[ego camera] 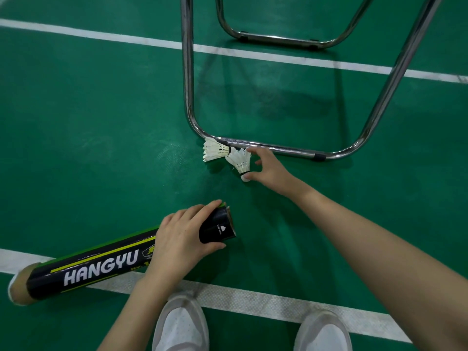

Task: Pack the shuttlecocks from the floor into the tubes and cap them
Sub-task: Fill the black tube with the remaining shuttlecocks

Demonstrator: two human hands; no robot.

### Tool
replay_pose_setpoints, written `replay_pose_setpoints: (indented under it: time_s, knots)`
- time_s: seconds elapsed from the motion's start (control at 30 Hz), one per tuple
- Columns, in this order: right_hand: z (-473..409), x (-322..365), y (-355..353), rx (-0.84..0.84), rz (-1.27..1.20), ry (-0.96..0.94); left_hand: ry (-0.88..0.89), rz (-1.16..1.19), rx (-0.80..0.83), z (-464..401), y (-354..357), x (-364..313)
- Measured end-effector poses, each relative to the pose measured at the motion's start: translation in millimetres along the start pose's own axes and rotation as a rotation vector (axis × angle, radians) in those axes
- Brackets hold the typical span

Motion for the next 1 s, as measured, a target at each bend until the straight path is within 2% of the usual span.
replay_pose_setpoints:
  time_s: [0.33, 0.63, 0.9, 1.0]
  knots:
    - [-22, -4, 1, 0.078, 0.203, 0.038, -0.012, 0.011, 0.003, 0, -6, 2]
    - [7, -22, -1, -0.023, 0.350, 0.071, 0.017, -0.013, -0.004, 4, 2, -1]
    - [57, -39, 8, -0.202, 0.176, 0.126, 0.012, 0.017, 0.030, 8, -1, -2]
    - [70, -39, 17, -0.266, -0.022, 0.195, 0.005, 0.011, 0.000, 9, -6, -3]
Point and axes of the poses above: each hand's wrist, its own z-axis away from the middle knuckle, its own y-axis out of the palm, x = y × z, the point moved 4 cm from there along -z, towards the middle knuckle, and after that the axes turned 11 degrees about -z, right-handed, at the moved point
